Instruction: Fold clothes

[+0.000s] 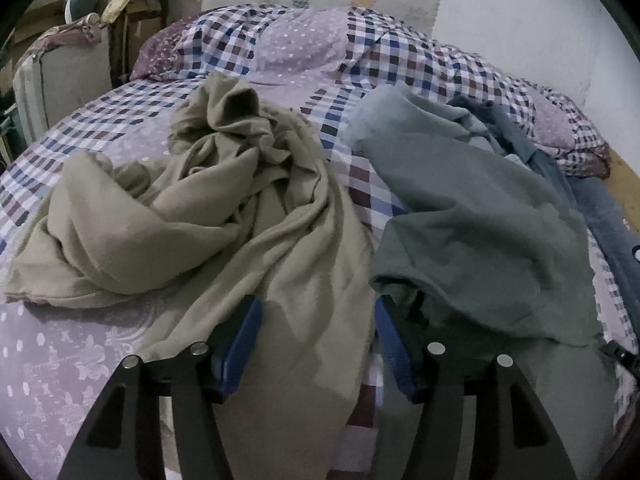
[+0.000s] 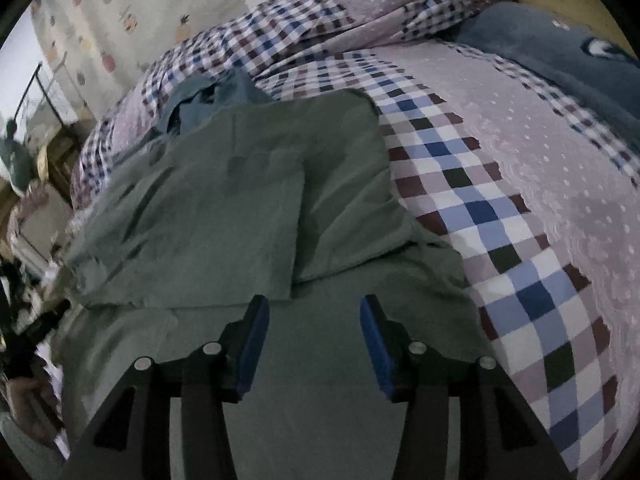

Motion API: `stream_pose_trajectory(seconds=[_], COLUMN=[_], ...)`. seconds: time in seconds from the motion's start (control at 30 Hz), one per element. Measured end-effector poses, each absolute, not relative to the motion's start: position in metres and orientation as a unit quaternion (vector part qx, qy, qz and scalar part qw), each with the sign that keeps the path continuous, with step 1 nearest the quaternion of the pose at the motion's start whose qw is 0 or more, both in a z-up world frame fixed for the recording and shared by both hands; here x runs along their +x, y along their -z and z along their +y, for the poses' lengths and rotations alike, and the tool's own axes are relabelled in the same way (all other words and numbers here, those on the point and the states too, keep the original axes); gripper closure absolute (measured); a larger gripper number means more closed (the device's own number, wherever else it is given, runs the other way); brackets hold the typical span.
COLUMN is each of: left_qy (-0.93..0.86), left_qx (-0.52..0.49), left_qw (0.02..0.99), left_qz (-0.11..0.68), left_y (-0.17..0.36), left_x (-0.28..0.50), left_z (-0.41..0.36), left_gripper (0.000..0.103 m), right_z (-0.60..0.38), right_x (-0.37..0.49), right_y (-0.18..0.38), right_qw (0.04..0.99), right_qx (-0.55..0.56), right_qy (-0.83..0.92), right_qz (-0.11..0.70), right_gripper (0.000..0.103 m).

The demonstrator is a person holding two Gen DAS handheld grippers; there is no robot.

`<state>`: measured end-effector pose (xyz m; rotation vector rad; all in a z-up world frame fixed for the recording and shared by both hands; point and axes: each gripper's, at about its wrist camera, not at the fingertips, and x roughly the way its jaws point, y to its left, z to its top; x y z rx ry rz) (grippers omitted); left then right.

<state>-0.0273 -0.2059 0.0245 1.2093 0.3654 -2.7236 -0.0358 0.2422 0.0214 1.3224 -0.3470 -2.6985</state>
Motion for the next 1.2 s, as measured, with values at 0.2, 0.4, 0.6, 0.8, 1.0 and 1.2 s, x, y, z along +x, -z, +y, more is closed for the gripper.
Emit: stream_pose_trajectory(seconds=[0.2, 0.4, 0.6, 0.8, 1.0, 1.2], left_qy=[0.902, 0.896, 0.884, 0.881, 0.883, 0.89], left_qx=[0.404, 0.412, 0.435, 0.428, 0.441, 0.434], left_qw=[0.063, 0.033, 0.058, 0.038, 0.027, 0.017], left_qz=[0.138, 0.165, 0.161, 0.195, 0.158, 0.14], left_y=[-0.028, -0.036, -0.028, -0.028, -0.025, -0.025], left_x=[-0.016, -0.001, 0.003, 0.011, 0.011, 0.012], left_z=[-0.205, -0.196, -0.21, -0.223, -0.213, -0.209], left_gripper=[0.039, 0.032, 0.032, 0.032, 0.032, 0.032], right_z=[0.247, 0.225, 0.208, 0.206, 0.224, 0.231], right_x=[-0.048, -0.092, -0.135, -0.14, -0.144, -0.147], right_y=[-0.031, -0.033, -0.01, -0.01, -0.028, -0.006], right_qw=[0.083, 0.132, 0.129, 0.118, 0.042, 0.041], right_qx=[0.414, 0.409, 0.438, 0.431, 0.389, 0.418], right_qy=[0.902, 0.901, 0.888, 0.894, 0.92, 0.905], right_qz=[-0.085, -0.051, -0.052, -0.023, -0.037, -0.066], right_gripper=[0.052, 0.052, 0.053, 0.101, 0.1, 0.077])
